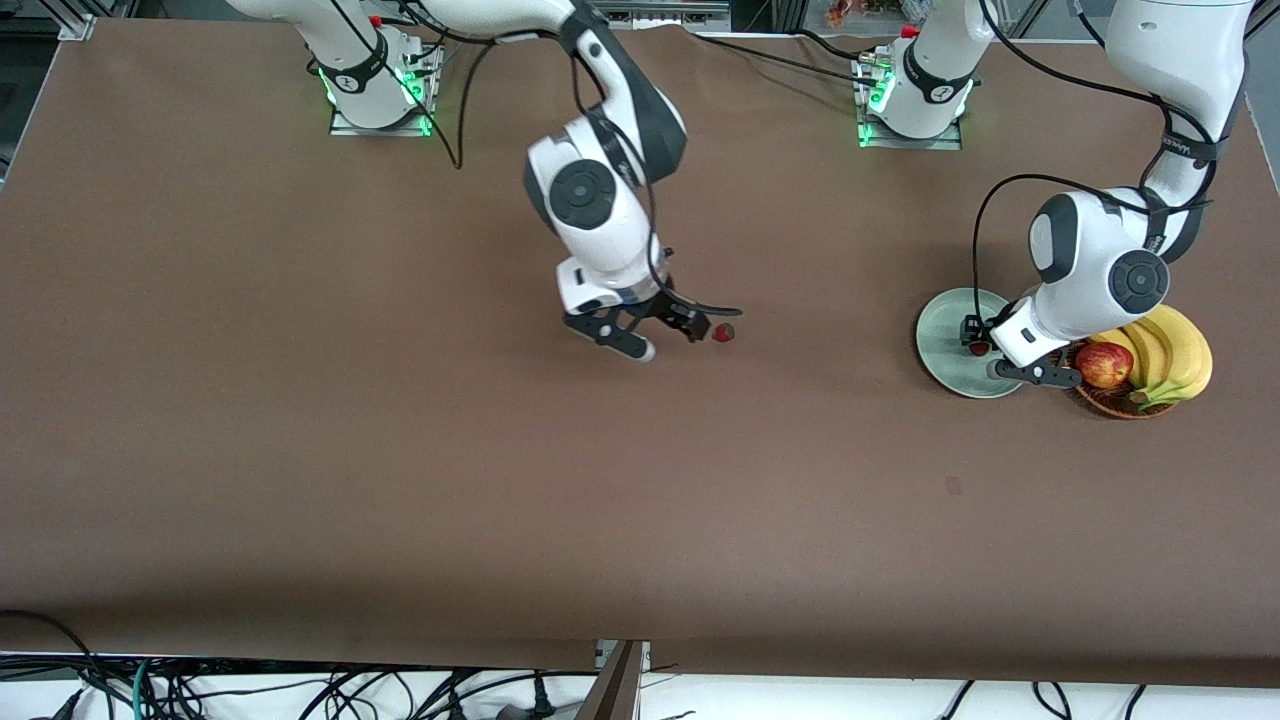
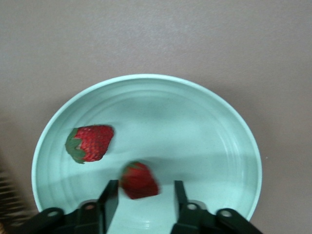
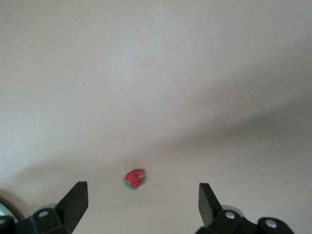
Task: Collect all strawberries into plate
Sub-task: 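Release the strawberry on the plate while the right gripper sets another mid-table, then grasp the third strawberry with the left gripper while the right gripper withdraws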
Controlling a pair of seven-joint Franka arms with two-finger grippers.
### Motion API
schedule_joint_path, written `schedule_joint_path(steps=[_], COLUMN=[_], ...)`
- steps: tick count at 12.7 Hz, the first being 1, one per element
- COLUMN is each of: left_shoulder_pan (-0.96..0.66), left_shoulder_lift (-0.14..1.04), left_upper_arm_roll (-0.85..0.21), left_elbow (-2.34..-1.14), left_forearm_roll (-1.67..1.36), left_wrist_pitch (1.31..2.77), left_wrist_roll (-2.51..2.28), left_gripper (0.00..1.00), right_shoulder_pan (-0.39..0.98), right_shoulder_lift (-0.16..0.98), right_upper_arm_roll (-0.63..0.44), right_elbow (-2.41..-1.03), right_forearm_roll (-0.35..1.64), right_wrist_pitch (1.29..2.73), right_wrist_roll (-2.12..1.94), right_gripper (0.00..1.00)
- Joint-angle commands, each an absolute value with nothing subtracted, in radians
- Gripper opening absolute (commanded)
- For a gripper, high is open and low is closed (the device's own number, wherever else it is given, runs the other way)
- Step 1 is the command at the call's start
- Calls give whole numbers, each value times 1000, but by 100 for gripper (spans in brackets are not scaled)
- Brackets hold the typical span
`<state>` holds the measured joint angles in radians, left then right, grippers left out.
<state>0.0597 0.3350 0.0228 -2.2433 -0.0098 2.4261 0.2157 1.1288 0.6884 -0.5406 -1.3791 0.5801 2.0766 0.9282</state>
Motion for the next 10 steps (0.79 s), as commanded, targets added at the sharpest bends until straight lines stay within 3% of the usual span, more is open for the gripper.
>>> schedule_joint_path(steps=[1, 4, 7, 10], left_shoulder_pan=[31, -9, -11, -31], left_shoulder_lift=[280, 186, 175, 285], left_upper_arm_roll=[31, -75, -315, -503], left_elbow=[-2205, -2082, -2031, -1941], left_forearm_roll=[-38, -86, -87, -63], left_wrist_pitch=[2374, 2145, 2141, 2164], left_wrist_roll=[232, 10, -355, -630], left_gripper=[100, 100, 100, 100], right_shoulder_pan=[1132, 1117, 1068, 791], right_shoulder_lift=[611, 568, 532, 369], right_upper_arm_roll=[-655, -753, -793, -477], right_elbow=[-1408, -1407, -1413, -1425], right_forearm_roll=[554, 574, 552, 274], right_wrist_pitch=[1880, 1758, 1674, 1625], right_wrist_roll=[782, 586, 476, 457], right_gripper=[100, 100, 100, 100])
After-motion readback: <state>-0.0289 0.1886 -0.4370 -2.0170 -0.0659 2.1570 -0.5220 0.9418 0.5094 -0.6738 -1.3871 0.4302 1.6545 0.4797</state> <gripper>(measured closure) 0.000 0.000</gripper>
